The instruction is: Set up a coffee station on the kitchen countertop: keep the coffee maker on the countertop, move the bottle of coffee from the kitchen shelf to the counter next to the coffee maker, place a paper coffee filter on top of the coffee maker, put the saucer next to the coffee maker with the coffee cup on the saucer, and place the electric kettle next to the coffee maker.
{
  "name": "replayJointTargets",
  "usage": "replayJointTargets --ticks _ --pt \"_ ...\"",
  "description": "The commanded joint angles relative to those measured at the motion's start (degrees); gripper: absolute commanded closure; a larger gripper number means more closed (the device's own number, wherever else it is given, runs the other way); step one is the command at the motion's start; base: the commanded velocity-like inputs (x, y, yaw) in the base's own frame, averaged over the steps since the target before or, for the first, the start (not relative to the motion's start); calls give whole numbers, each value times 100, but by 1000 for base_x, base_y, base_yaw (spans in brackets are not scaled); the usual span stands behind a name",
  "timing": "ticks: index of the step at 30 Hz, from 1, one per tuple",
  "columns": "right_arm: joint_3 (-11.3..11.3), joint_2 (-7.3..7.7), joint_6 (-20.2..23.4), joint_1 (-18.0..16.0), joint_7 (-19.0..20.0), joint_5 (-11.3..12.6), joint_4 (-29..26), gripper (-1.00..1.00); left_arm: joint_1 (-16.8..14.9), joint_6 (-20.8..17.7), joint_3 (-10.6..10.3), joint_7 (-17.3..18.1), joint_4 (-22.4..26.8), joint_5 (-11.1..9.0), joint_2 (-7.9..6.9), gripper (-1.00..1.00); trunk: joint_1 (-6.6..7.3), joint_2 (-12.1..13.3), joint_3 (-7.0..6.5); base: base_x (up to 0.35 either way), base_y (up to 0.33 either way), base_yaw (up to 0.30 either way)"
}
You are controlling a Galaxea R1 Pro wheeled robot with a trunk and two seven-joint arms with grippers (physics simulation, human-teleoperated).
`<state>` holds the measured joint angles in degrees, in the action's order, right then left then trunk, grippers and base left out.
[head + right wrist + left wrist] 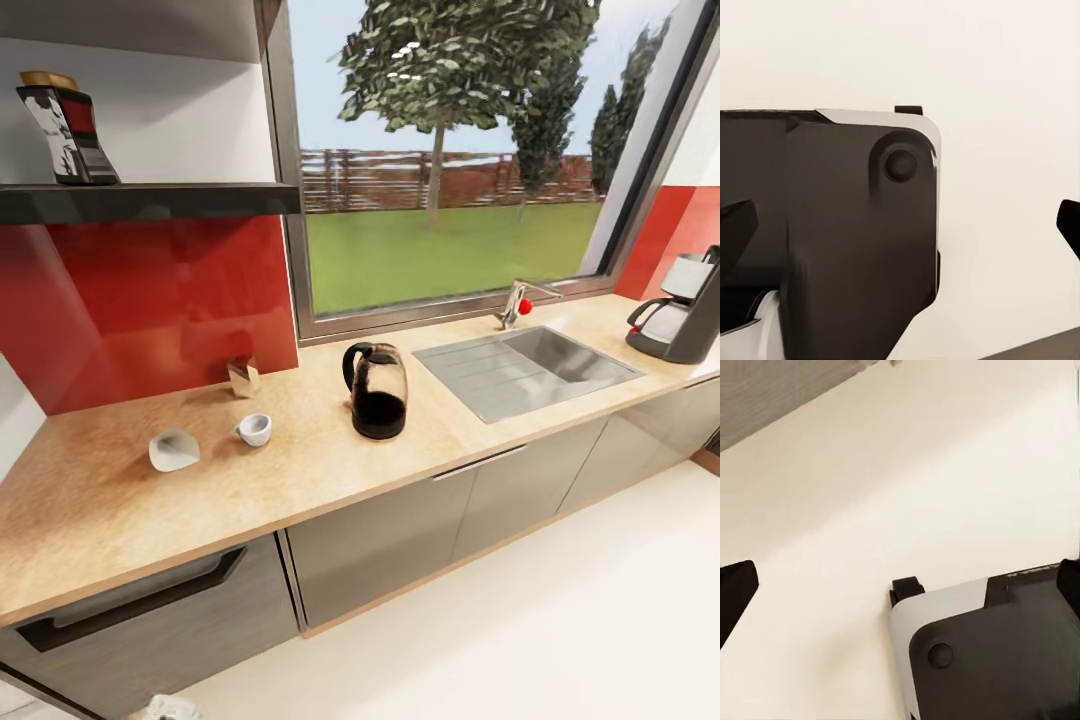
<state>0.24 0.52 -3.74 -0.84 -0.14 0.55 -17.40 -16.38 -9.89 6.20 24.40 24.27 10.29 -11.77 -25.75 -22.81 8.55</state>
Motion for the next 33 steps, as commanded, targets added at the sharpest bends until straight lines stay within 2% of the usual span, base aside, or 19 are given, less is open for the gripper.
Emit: replayJointTargets --ticks 1,3,6,9,12,17,20,24,26,29,33 --pt "-2 -1 -21 -4 -11 6 26 -100 -31 -52 48 52 702 19 50 -100 -3 -11 12 -247 0 0" --pt "-4 -2 -21 -4 -12 8 30 -100 -82 -89 42 63 980 14 60 -100 -3 -11 12 -163 0 0" --pt "-6 -6 -23 -4 -12 9 37 -100 -211 -477 34 79 1494 11 72 -100 -3 -11 12 -63 0 0" --pt "-6 -8 -28 -4 -6 9 42 -100 -427 -1309 27 222 2140 9 80 -100 -3 -11 12 -21 0 0" --pt "-6 -8 -29 -4 -8 11 46 -100 -541 -1690 19 556 2522 15 61 -100 -3 -11 12 -7 0 0" --pt "-6 -8 -30 -4 -7 14 50 -100 -789 -2088 -53 1653 3064 67 7 -100 -3 -11 12 -2 0 0" --pt "-6 -8 -30 -4 -7 15 52 -100 -961 -2442 -120 2174 3145 157 -14 -100 -3 -11 12 0 0 0" --pt "-6 -8 -33 -4 -7 15 50 -100 -1203 -2706 -169 2806 3181 282 -29 -100 -3 -11 12 0 0 0" --pt "-6 -8 -33 -4 -10 15 46 -100 -1431 -2803 -179 3276 3188 402 -33 -100 -3 -11 12 0 0 0" --pt "-6 -8 -36 -4 -10 15 45 -100 -1690 -2992 -185 3759 3189 519 -35 -100 -3 -11 12 0 0 0" --pt "-6 -8 -33 -4 -12 15 39 -100 -2180 -3477 -181 4544 3189 712 -60 -100 -3 -11 12 0 0 0"
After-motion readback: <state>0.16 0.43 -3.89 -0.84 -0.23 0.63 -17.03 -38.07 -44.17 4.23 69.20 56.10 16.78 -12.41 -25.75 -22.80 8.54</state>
